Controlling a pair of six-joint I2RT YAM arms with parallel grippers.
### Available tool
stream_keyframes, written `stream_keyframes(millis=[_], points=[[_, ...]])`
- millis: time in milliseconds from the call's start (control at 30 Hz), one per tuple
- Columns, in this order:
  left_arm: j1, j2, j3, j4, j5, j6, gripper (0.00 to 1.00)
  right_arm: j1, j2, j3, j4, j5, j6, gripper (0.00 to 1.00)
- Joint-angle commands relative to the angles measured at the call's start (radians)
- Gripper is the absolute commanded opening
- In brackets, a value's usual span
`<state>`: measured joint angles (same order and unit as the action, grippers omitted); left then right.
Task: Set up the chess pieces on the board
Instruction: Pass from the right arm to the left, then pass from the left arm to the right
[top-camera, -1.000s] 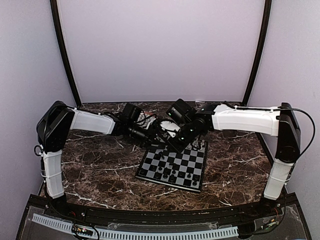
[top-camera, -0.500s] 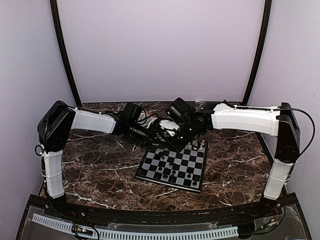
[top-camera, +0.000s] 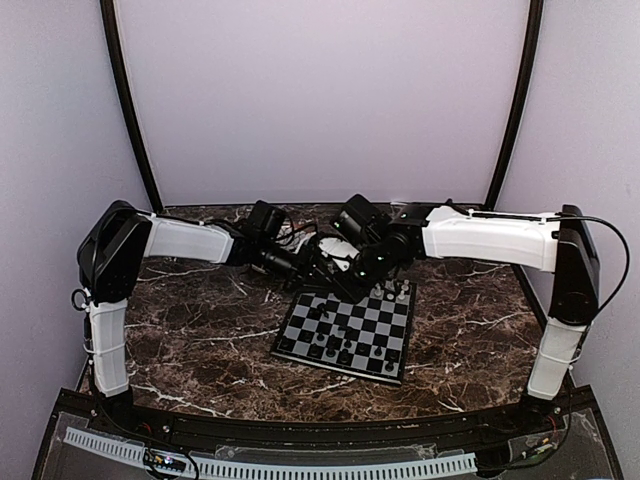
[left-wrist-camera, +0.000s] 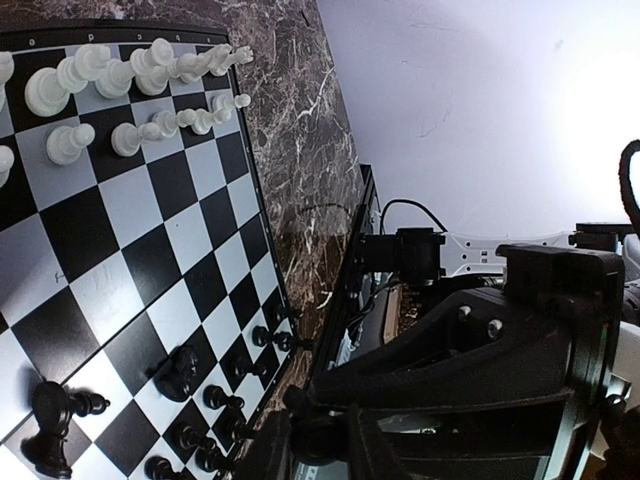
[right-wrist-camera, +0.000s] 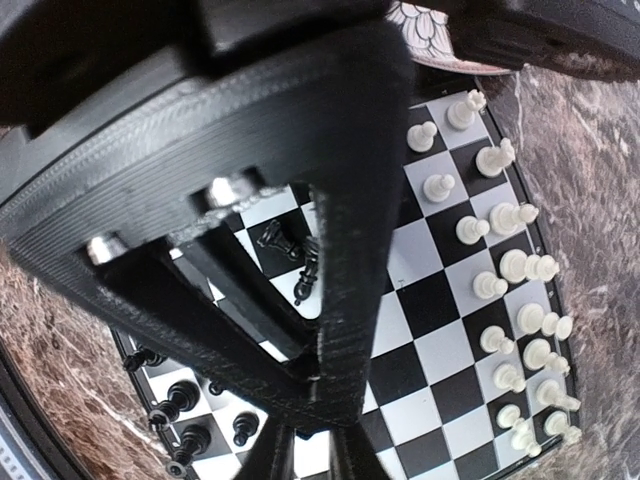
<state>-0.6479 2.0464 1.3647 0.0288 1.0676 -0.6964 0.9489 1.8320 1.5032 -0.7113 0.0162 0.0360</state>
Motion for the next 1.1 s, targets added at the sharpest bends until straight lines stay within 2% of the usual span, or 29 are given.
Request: stream_keyframes(millis=[0, 67, 200, 367, 500, 733, 933, 1067], points=[[0.019, -0.013, 0.008, 0.034, 0.022, -0.015, 0.21, -0.009, -0.082, -0.001, 0.049, -0.026, 0.014, 0.25], [0.031, -0.023, -0.002, 0.06, 0.026, -0.03, 0.2, -0.032, -0.126, -0.02, 0.062, -0.096, 0.035, 0.33], [0.049, -0.05, -0.036, 0.166, 0.037, -0.077, 0.2, -0.127, -0.222, -0.087, 0.144, -0.255, 0.145, 0.39], [0.053, -0.101, -0.1, 0.346, 0.016, -0.153, 0.2, -0.304, -0.289, -0.238, 0.396, -0.523, 0.391, 0.4], [0.053, -0.126, -0.138, 0.496, -0.005, -0.192, 0.2, -0.397, -0.27, -0.336, 0.626, -0.702, 0.598, 0.4], [0.054, -0.122, -0.119, 0.589, -0.046, -0.209, 0.2, -0.432, -0.129, -0.319, 0.692, -0.914, 0.747, 0.42], [0.053, -0.105, -0.107, 0.64, -0.074, -0.234, 0.2, -0.444, -0.091, -0.402, 1.009, -1.034, 0.994, 0.43], [0.054, -0.095, -0.104, 0.68, -0.08, -0.256, 0.2, -0.445, -0.07, -0.406, 1.044, -1.054, 1.04, 0.44]])
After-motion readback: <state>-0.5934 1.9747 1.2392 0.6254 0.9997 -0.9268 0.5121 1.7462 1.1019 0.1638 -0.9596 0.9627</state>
